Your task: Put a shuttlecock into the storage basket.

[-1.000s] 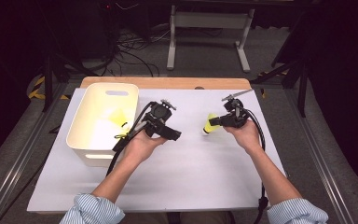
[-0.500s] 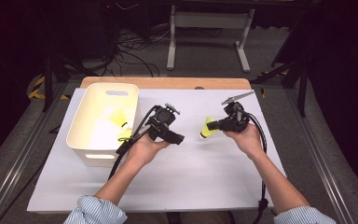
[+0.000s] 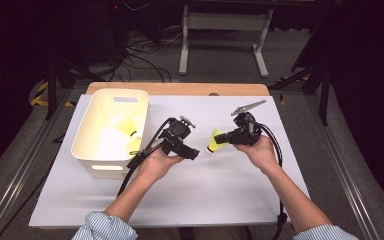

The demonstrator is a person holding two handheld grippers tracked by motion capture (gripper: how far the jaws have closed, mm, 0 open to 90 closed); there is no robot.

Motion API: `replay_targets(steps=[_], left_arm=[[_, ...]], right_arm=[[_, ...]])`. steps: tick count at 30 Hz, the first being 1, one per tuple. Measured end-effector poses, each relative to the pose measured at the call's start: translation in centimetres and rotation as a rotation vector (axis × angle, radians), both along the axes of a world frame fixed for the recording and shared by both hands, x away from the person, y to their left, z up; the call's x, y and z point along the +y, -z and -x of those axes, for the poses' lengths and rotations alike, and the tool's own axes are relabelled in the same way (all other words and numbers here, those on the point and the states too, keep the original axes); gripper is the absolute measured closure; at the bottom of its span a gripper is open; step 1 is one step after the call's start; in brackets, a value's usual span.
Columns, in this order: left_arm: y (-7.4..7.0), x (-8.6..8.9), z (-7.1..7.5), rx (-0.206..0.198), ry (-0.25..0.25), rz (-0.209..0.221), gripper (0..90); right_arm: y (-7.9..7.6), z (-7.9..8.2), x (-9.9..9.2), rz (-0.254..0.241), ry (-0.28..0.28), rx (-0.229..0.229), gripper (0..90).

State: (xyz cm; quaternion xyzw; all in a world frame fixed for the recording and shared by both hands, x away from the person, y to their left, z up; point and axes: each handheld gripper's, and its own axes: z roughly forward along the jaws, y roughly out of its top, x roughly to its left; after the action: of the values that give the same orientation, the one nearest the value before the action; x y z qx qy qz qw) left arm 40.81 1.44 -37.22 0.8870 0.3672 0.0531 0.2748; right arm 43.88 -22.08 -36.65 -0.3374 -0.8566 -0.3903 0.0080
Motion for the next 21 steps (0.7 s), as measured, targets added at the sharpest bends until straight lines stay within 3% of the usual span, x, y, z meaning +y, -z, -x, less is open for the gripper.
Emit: replay_targets(steps=[21], left_arm=[[1.6,-1.3,-0.2,0.024,0.032,0.006,29.3]], right_arm=[[-0.2,0.9,1.6,-0.037,-0.058,0.004,90.0]])
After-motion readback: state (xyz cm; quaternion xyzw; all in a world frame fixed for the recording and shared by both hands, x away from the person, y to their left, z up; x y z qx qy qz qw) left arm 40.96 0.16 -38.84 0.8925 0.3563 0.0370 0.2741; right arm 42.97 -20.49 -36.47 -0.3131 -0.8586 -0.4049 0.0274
